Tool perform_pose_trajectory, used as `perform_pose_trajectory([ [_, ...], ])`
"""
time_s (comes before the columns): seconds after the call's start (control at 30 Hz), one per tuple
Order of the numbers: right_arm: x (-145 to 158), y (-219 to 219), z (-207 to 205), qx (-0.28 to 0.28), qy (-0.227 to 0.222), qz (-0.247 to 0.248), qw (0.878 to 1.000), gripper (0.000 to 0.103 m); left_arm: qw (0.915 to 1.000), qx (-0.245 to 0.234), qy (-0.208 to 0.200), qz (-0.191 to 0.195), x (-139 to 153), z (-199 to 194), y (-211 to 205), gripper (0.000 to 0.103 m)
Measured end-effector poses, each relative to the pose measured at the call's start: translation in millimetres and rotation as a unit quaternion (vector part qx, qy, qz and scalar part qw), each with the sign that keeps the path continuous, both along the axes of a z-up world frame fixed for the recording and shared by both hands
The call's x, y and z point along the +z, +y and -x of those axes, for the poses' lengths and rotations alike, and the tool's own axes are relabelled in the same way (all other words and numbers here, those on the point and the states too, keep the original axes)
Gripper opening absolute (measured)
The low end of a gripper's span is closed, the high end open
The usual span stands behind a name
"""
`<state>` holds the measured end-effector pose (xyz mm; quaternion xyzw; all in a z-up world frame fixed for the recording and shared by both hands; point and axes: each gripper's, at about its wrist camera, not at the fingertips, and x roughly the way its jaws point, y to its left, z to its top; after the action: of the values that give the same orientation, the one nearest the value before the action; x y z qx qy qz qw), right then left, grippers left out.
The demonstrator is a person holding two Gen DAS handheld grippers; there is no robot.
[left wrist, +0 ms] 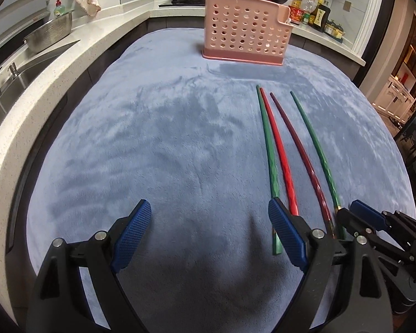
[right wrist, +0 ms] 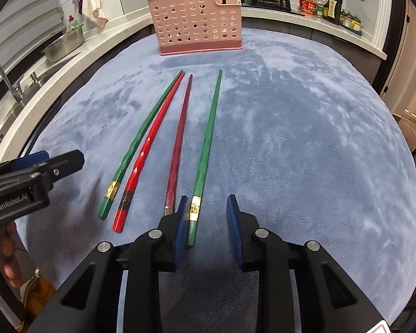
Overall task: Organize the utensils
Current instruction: 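Move both open tools back over the remaining chopsticks, then grasp a green chopstick with the left tool while the right tool grasps another green one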
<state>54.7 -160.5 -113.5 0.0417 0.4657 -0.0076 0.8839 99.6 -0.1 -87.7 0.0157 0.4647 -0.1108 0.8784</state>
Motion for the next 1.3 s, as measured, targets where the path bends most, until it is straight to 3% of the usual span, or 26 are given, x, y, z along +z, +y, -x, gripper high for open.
perform_pose_trajectory([
  [0.27,-3,-3,3,-0.003,0.002,-0.005,1.000,0.024,0.9997,-0.025,-0.001,-0.002,1,7,-10,0.082],
  [0.57,-8,-7,4,-0.008,0.010,-0.008,1.000,0.016,0.9982,-0.059,0.005,-0.006,-5,13,-24,0.081],
  [0.73,-8,-7,4,-0.009,0.010,-0.012,1.000,0.016,0.9978,-0.064,0.019,-0.006,-12,11,-27,0.068],
  [1.0,-8,-7,4,-0.009,0.010,-0.011,1.000,0.016,0.9971,-0.068,0.033,-0.003,-22,9,-29,0.066],
  [1.2,-8,-8,4,-0.009,0.010,-0.012,1.000,0.016,0.9973,-0.064,0.037,0.000,-27,8,-25,0.059],
  [1.3,-8,-8,4,-0.009,0.010,-0.012,1.000,0.016,0.9976,-0.060,0.033,0.001,-27,7,-24,0.051],
])
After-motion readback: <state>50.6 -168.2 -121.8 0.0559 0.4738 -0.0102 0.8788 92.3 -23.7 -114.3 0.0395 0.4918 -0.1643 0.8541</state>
